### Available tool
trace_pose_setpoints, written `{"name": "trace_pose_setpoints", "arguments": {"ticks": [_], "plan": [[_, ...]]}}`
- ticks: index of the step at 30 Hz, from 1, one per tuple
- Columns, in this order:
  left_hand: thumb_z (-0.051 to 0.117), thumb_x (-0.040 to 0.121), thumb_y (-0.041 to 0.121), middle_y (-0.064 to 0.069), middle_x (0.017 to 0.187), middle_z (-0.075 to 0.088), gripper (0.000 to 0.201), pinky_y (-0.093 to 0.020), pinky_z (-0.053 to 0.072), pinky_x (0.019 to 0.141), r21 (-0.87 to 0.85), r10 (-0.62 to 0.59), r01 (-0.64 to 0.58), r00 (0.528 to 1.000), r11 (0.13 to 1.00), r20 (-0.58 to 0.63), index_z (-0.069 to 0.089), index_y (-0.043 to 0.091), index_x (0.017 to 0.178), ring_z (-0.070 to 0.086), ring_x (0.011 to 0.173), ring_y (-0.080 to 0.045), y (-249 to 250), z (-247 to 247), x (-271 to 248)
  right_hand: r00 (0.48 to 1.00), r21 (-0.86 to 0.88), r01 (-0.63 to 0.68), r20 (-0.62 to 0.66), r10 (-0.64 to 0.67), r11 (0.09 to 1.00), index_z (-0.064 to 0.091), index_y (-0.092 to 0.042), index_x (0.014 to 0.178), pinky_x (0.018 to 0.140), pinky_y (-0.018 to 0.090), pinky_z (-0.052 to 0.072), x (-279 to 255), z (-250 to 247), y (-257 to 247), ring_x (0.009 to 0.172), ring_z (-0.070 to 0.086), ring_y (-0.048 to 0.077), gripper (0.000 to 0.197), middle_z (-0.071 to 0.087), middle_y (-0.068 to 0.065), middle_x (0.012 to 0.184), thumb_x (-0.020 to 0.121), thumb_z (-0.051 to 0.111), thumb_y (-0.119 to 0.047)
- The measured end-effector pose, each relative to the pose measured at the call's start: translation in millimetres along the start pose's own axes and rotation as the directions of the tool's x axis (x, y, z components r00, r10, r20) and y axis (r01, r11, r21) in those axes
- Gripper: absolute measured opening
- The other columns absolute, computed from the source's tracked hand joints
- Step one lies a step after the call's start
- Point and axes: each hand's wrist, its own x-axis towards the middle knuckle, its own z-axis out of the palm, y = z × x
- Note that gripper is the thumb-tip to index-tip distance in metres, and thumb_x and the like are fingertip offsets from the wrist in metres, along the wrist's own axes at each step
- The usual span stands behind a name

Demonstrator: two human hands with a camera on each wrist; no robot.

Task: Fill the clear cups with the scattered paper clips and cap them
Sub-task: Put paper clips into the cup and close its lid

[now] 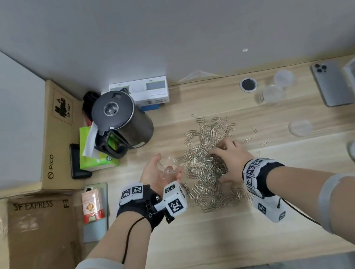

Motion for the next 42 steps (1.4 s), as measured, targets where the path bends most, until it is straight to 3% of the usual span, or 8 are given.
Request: {"name": "trace_pose_setpoints", "arguments": {"ticks": [4,7,14,18,23,33,38,42], "plan": [[0.049,0.095,0.057,-0.016,0.07,0.064,0.06,-0.023,0.049,0.047,0.036,-0.045,0.044,0.999,0.998,0.023,0.058,-0.002,0.098,0.054,0.061,-0.024,-2,0,11,0.999,0.078,0.03,-0.041,-0.026,0.997,0.055,-0.033,0.122,0.098,0.037,0.043,1,-1,-1,0.114,0.037,0.021,0.053,0.039,0.0,0.125,0.075,0.08,-0.032],[0.056,0.095,0.053,-0.02,0.075,0.069,0.057,-0.031,0.054,0.061,0.087,0.007,-0.008,1.0,0.996,0.011,0.063,-0.003,0.099,0.063,0.065,-0.028,-5,5,17,0.997,0.116,0.047,-0.069,-0.039,0.992,0.064,-0.027,0.11,0.101,0.036,0.041,-1,1,2,0.112,0.04,0.019,0.031,0.044,-0.002,0.119,0.081,0.074,-0.019],[0.063,0.095,0.038,-0.028,0.12,0.064,0.046,-0.054,0.06,0.075,0.087,-0.038,0.042,0.998,0.995,-0.05,0.055,0.006,0.126,0.071,0.086,-0.043,-19,24,28,0.995,0.181,0.061,-0.085,-0.047,0.982,0.071,-0.021,0.097,0.11,0.035,0.036,-3,-7,12,0.122,0.05,0.02,0.016,0.057,-0.004,0.127,0.085,0.067,-0.012],[0.053,0.101,0.039,-0.027,0.109,0.066,0.039,-0.047,0.059,0.075,0.245,-0.009,0.021,0.999,0.969,-0.048,0.06,0.006,0.121,0.07,0.079,-0.04,-25,45,31,0.993,0.229,0.059,-0.109,-0.034,0.972,0.074,-0.017,0.099,0.105,0.029,0.041,-10,-23,21,0.112,0.059,0.018,0.016,0.065,-0.001,0.123,0.086,0.067,-0.01],[0.053,0.1,0.036,-0.03,0.11,0.062,0.038,-0.046,0.061,0.067,0.334,0.011,0.013,0.997,0.943,-0.071,0.059,0.005,0.121,0.067,0.104,-0.044,-35,68,39,0.992,0.424,0.06,-0.128,-0.006,0.904,0.076,-0.021,0.099,0.099,0.025,0.046,-18,-44,21,0.101,0.064,0.009,0.016,0.071,-0.006,0.111,0.085,0.071,-0.015],[0.07,0.085,0.034,-0.025,0.104,0.067,0.048,-0.053,0.06,0.076,0.423,0.091,-0.067,0.995,0.904,-0.036,0.06,0.002,0.12,0.071,0.088,-0.04,-52,98,47,0.991,0.496,0.113,-0.122,-0.06,0.861,0.073,-0.022,0.103,0.092,0.025,0.047,-24,-51,-7,0.097,0.062,0.011,0.021,0.069,-0.005,0.107,0.082,0.074,-0.018],[0.041,0.104,0.032,-0.027,0.116,0.065,0.04,-0.048,0.057,0.065,0.291,0.053,-0.031,0.996,0.956,-0.07,0.059,0.004,0.125,0.068,0.091,-0.04,-53,96,49,0.991,0.514,0.123,-0.025,-0.128,0.849,0.067,-0.025,0.111,0.093,0.024,0.049,-29,-55,-5,0.099,0.061,0.008,0.034,0.066,-0.008,0.112,0.08,0.067,-0.01],[0.037,0.106,0.031,-0.024,0.115,0.069,0.037,-0.046,0.059,0.062,0.232,0.057,-0.047,0.998,0.972,-0.037,0.063,0.007,0.116,0.068,0.094,-0.036,-53,98,44,0.977,0.593,0.138,0.048,-0.206,0.794,0.063,-0.02,0.117,0.082,0.019,0.053,-32,-58,-5,0.083,0.061,-0.006,0.045,0.065,-0.006,0.115,0.081,0.054,0.006]]}}
